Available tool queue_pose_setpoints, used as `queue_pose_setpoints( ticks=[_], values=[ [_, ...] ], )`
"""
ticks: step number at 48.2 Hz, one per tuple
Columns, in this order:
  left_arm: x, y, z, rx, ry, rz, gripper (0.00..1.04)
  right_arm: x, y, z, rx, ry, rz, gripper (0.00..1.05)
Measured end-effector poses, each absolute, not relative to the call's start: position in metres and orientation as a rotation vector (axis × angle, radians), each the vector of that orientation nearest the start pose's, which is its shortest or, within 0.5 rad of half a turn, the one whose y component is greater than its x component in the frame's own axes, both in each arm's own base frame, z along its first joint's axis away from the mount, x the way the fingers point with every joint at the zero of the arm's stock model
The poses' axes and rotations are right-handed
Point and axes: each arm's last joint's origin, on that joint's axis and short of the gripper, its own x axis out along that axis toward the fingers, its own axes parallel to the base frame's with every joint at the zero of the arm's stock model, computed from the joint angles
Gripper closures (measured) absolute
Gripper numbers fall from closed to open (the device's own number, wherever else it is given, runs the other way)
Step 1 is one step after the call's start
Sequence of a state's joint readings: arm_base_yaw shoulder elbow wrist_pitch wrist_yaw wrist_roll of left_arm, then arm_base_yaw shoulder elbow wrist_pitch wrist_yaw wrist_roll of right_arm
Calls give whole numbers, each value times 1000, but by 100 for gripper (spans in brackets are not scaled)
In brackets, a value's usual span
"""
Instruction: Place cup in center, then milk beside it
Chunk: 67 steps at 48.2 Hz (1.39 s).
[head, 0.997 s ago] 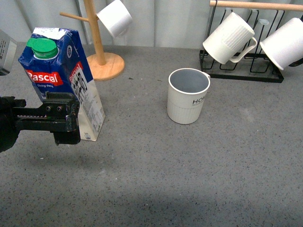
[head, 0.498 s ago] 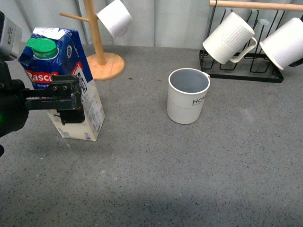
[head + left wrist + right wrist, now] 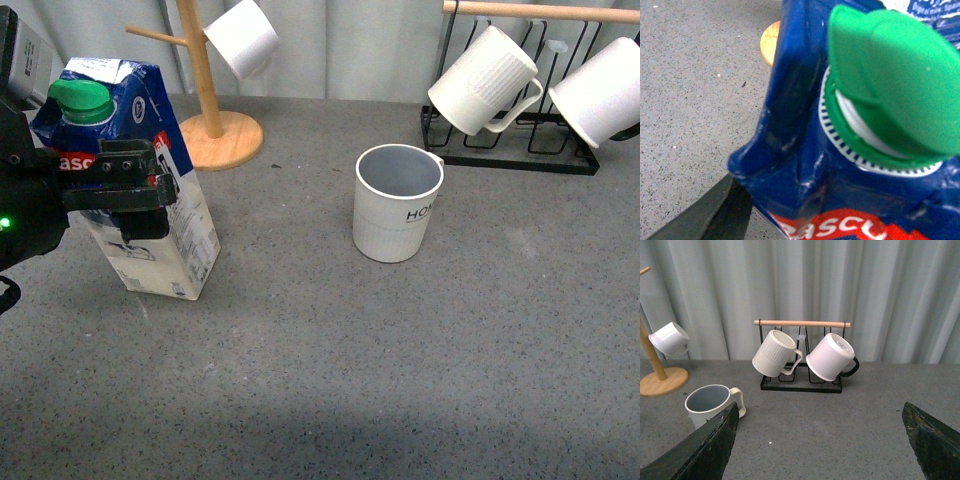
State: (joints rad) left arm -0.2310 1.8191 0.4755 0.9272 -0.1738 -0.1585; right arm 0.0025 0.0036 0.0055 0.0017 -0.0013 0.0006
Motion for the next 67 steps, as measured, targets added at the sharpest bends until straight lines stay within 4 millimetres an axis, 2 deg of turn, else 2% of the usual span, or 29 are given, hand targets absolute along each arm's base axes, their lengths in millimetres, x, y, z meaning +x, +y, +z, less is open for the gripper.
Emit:
queue_pose_setpoints(
  ticks=[4,12,19,26,32,38,41,51,60,67],
  values=[
    [280,-61,95,-72,412,-23,45,98,0,165,0,-4,4,9],
    [280,-61,95,-73,412,-25,62,98,0,165,0,-3,4,9],
    [280,-64,98,-71,408,-37,85,98,0,165,0,-4,4,9],
    [279,-71,103,-66,404,-55,98,98,0,165,0,-3,4,9],
    [283,-86,110,-61,383,-92,92,98,0,165,0,-3,4,9],
    [287,-107,118,-55,356,-142,91,98,0,165,0,-4,4,9],
    [290,-119,121,-53,341,-172,86,98,0,165,0,-4,4,9],
    [296,-153,118,-37,338,-243,83,98,0,165,0,-3,4,9],
    [306,-175,114,-23,330,-277,83,98,0,165,0,-4,4,9],
    [316,-182,114,-4,315,-275,79,98,0,165,0,-3,4,9]
  ],
)
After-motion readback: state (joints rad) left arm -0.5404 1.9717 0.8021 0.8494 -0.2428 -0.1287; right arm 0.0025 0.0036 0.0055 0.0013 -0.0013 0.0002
